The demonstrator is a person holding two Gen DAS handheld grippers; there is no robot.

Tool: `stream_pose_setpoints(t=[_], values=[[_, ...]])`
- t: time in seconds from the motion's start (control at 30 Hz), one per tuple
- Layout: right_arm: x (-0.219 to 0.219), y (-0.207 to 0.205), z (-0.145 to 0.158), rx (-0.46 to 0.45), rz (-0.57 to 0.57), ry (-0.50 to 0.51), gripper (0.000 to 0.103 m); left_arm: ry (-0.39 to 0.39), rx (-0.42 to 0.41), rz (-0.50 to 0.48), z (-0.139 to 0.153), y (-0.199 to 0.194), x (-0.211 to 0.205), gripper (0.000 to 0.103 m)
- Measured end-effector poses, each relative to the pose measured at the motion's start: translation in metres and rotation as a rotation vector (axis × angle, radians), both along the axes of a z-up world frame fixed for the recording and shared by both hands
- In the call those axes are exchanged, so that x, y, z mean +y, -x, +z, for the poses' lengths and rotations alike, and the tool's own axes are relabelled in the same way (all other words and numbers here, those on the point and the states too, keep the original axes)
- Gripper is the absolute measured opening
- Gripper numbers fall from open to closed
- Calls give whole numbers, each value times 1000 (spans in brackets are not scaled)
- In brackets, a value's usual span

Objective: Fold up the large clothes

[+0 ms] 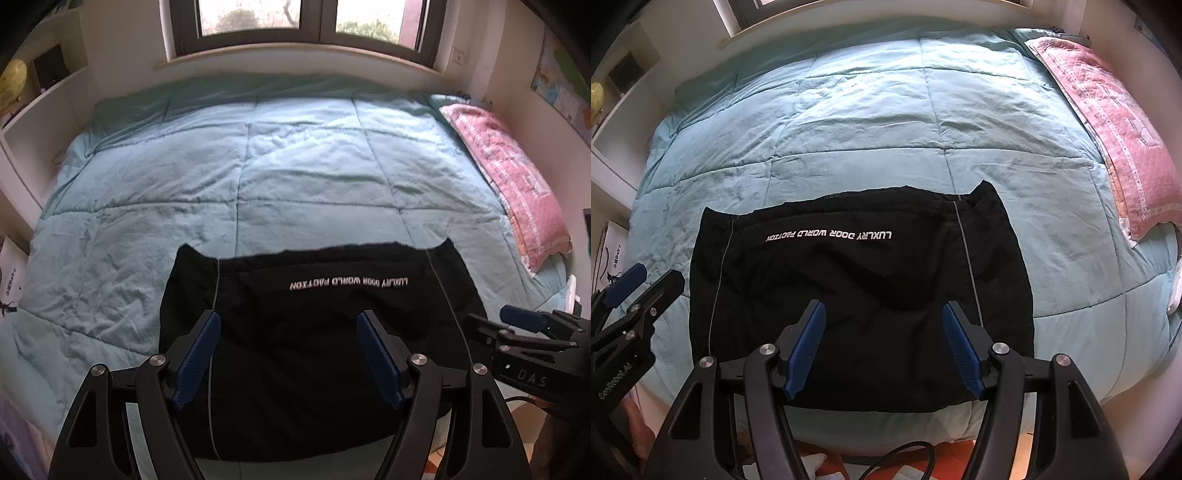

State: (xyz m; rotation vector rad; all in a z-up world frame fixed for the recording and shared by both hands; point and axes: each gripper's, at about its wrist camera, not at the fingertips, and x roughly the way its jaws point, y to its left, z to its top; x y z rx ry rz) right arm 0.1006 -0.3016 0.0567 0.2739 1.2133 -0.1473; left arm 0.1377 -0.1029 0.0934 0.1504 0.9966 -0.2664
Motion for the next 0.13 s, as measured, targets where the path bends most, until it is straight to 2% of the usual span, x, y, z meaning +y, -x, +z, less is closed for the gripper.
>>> stream_pose_setpoints(t=[0.07, 0.13], values=[[2, 0, -1, 3, 6, 4, 68, -44, -78, 44, 5, 3, 5, 78], [4, 0, -3, 8, 11, 5, 68, -59, -87, 44, 6, 1, 8, 78]])
